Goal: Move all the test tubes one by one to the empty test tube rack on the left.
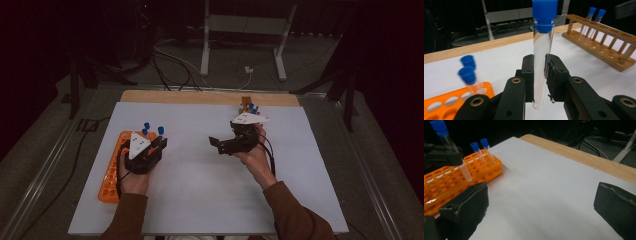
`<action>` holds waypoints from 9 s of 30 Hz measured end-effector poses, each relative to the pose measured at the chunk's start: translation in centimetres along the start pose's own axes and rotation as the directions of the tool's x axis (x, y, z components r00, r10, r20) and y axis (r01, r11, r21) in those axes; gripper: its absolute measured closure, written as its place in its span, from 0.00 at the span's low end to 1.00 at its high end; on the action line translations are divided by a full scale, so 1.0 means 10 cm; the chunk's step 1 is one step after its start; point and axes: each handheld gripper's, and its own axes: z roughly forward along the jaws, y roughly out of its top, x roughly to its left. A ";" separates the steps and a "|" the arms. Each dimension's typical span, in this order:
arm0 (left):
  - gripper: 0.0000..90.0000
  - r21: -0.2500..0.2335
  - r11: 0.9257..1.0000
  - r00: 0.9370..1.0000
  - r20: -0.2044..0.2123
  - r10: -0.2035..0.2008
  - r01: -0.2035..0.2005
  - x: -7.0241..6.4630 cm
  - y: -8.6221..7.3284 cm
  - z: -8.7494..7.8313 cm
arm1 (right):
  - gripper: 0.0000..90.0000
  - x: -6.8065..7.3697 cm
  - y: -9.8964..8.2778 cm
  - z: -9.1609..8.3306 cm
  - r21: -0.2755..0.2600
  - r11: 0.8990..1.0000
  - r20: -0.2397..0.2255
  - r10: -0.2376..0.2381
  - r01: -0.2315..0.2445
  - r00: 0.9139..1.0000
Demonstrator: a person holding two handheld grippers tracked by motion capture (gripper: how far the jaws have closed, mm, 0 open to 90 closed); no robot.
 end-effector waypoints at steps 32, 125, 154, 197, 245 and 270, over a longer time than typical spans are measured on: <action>0.87 0.067 0.995 0.990 -0.127 -0.062 0.071 0.49 -0.23 0.16 | 0.00 -0.06 -0.05 -0.07 0.000 1.000 -0.020 -0.008 0.008 1.000; 0.01 0.049 0.998 0.994 0.102 -0.034 0.029 -0.20 -0.02 0.21 | 0.05 -0.66 -0.06 -0.41 -0.096 0.995 0.157 0.053 -0.038 0.986; 0.01 0.101 0.995 0.991 0.132 -0.035 0.022 -0.29 -0.11 0.28 | 0.79 -1.21 -0.12 0.06 0.054 0.996 0.299 0.046 -0.065 0.953; 0.01 0.114 0.993 0.988 0.144 -0.057 0.040 -0.28 -0.15 0.32 | 0.85 -1.12 0.03 -0.16 -0.046 0.998 0.339 0.061 -0.048 0.939; 0.05 0.056 0.996 0.965 0.256 0.052 -0.068 -0.85 0.17 0.52 | 0.85 -0.36 -0.06 -0.43 -0.044 0.999 0.032 -0.013 0.014 0.999; 0.71 0.011 0.985 0.953 0.256 0.164 -0.172 -1.33 0.26 0.82 | 0.85 0.00 -0.16 -0.39 -0.012 0.999 -0.076 -0.034 0.033 0.996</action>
